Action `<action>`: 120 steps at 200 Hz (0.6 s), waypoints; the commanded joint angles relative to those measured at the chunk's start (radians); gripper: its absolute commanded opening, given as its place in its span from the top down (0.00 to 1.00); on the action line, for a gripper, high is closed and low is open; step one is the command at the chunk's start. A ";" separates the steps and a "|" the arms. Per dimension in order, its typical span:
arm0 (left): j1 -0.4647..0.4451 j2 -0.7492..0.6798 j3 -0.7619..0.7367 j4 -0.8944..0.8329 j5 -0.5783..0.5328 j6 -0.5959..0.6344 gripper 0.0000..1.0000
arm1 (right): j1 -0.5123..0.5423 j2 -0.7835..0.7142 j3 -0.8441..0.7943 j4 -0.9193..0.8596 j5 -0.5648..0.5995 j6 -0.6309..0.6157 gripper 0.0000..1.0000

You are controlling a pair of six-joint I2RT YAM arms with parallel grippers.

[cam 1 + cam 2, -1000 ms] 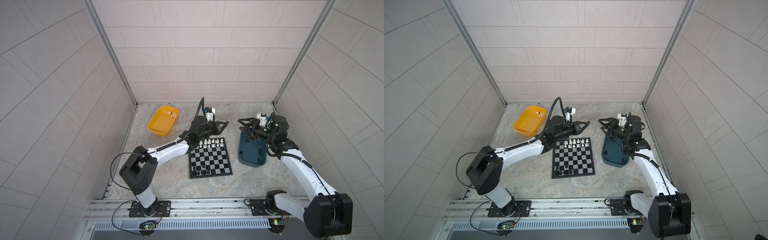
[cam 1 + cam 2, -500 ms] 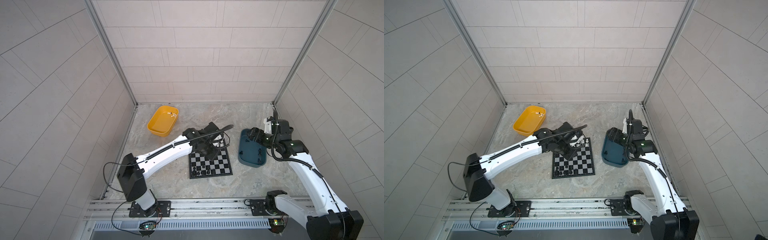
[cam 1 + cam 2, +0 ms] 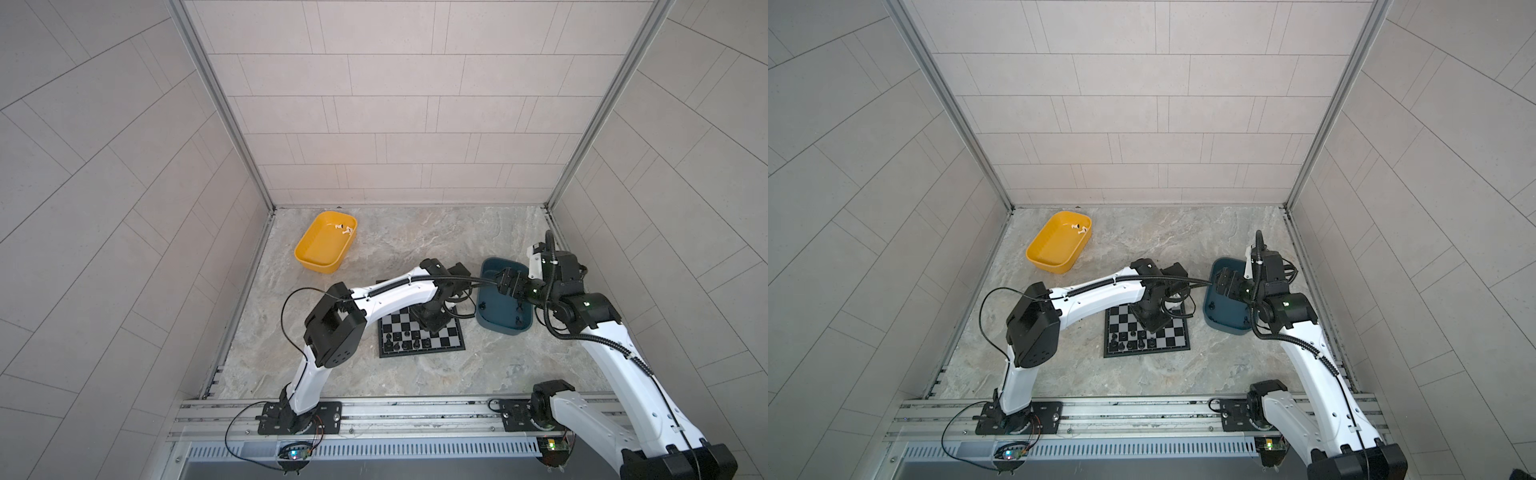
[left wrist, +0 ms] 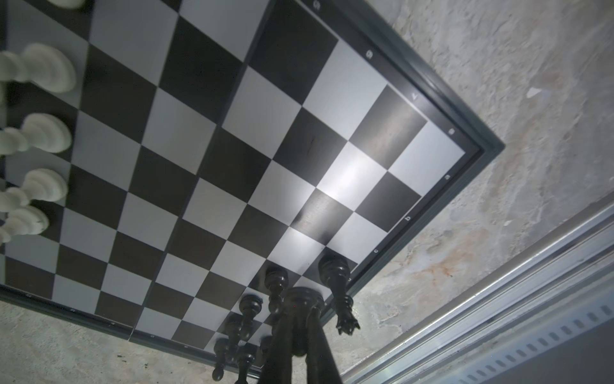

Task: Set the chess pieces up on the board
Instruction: 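Carry the pawn to the board's near edge with the left gripper while the right withdraws, then lower the black pawn onto its square with the left gripper and open it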

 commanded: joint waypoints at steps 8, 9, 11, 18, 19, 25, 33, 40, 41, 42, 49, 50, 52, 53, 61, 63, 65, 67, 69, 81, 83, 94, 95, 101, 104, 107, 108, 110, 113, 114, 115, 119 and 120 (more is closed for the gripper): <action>-0.010 0.031 0.037 -0.062 -0.022 0.028 1.00 | 0.003 -0.015 -0.002 -0.016 0.031 -0.023 0.08; -0.010 0.033 0.037 -0.062 -0.023 0.028 1.00 | 0.004 -0.015 -0.002 -0.017 0.032 -0.023 0.08; -0.010 0.035 0.037 -0.063 -0.024 0.028 1.00 | 0.004 -0.014 -0.002 -0.015 0.032 -0.023 0.08; -0.009 0.041 0.038 -0.064 -0.028 0.028 1.00 | 0.004 -0.015 -0.001 -0.017 0.035 -0.025 0.08; -0.009 0.043 0.038 -0.064 -0.029 0.028 1.00 | 0.003 -0.015 0.000 -0.017 0.035 -0.025 0.08; -0.010 0.048 0.040 -0.064 -0.033 0.027 1.00 | 0.003 -0.014 0.000 -0.017 0.035 -0.026 0.08; -0.010 0.055 0.043 -0.065 -0.037 0.024 1.00 | 0.003 -0.013 0.001 -0.016 0.035 -0.025 0.08; -0.009 0.060 0.045 -0.064 -0.033 0.025 1.00 | 0.003 -0.011 0.002 -0.017 0.035 -0.027 0.08; -0.009 0.060 0.045 -0.064 -0.033 0.024 1.00 | 0.003 -0.011 0.003 -0.017 0.034 -0.027 0.08; -0.010 0.061 0.046 -0.064 -0.033 0.025 1.00 | 0.003 -0.012 0.004 -0.017 0.034 -0.027 0.08; -0.010 0.066 0.045 -0.063 -0.029 0.025 1.00 | 0.004 -0.011 0.005 -0.020 0.034 -0.026 0.08; -0.010 0.066 0.045 -0.063 -0.029 0.025 1.00 | 0.004 -0.012 0.005 -0.020 0.034 -0.026 0.08; -0.010 0.068 0.044 -0.063 -0.028 0.024 1.00 | 0.004 -0.011 0.005 -0.020 0.036 -0.027 0.08; -0.010 0.069 0.045 -0.064 -0.028 0.024 1.00 | 0.004 -0.012 0.005 -0.020 0.035 -0.028 0.08; -0.010 0.074 0.046 -0.061 -0.033 0.022 1.00 | 0.004 -0.012 0.007 -0.022 0.037 -0.029 0.08; -0.010 0.075 0.046 -0.061 -0.035 0.021 1.00 | 0.004 -0.012 0.007 -0.022 0.036 -0.030 0.08; -0.010 0.077 0.046 -0.062 -0.037 0.022 1.00 | 0.004 -0.012 0.006 -0.022 0.037 -0.030 0.08; -0.010 0.079 0.046 -0.062 -0.037 0.022 1.00 | 0.003 -0.013 0.007 -0.022 0.037 -0.029 0.08; -0.010 0.079 0.045 -0.063 -0.037 0.022 1.00 | 0.003 -0.012 0.008 -0.022 0.037 -0.029 0.08; -0.010 0.083 0.046 -0.060 -0.034 0.021 1.00 | 0.004 -0.016 0.008 -0.025 0.040 -0.030 0.08; -0.010 0.082 0.046 -0.060 -0.033 0.020 1.00 | 0.004 -0.016 0.007 -0.025 0.040 -0.030 0.08; -0.010 0.084 0.047 -0.057 -0.030 0.019 0.97 | 0.003 -0.017 0.008 -0.026 0.044 -0.030 0.08; -0.010 0.084 0.047 -0.057 -0.031 0.019 0.97 | 0.004 -0.017 0.009 -0.027 0.044 -0.030 0.08; -0.009 0.086 0.047 -0.057 -0.035 0.018 0.96 | 0.003 -0.018 0.009 -0.026 0.045 -0.031 0.08; -0.010 0.087 0.049 -0.057 -0.038 0.017 0.95 | 0.003 -0.018 0.008 -0.027 0.045 -0.031 0.08; -0.010 0.089 0.048 -0.057 -0.038 0.017 0.94 | 0.004 -0.019 0.010 -0.026 0.043 -0.031 0.08; -0.010 0.089 0.048 -0.057 -0.038 0.017 0.94 | 0.004 -0.018 0.010 -0.026 0.043 -0.030 0.08; -0.010 0.090 0.049 -0.057 -0.039 0.016 0.93 | 0.004 -0.020 0.010 -0.026 0.043 -0.031 0.08; -0.010 0.090 0.050 -0.057 -0.038 0.016 0.92 | 0.004 -0.020 0.010 -0.027 0.043 -0.031 0.08; -0.010 0.091 0.050 -0.057 -0.038 0.016 0.92 | 0.004 -0.020 0.010 -0.026 0.043 -0.031 0.08; -0.010 0.092 0.050 -0.057 -0.038 0.016 0.92 | 0.004 -0.021 0.010 -0.026 0.042 -0.030 0.08; -0.010 0.092 0.050 -0.057 -0.035 0.016 0.91 | 0.004 -0.020 0.010 -0.026 0.043 -0.030 0.08; -0.010 0.093 0.050 -0.057 -0.034 0.016 0.90 | 0.004 -0.021 0.010 -0.027 0.043 -0.030 0.08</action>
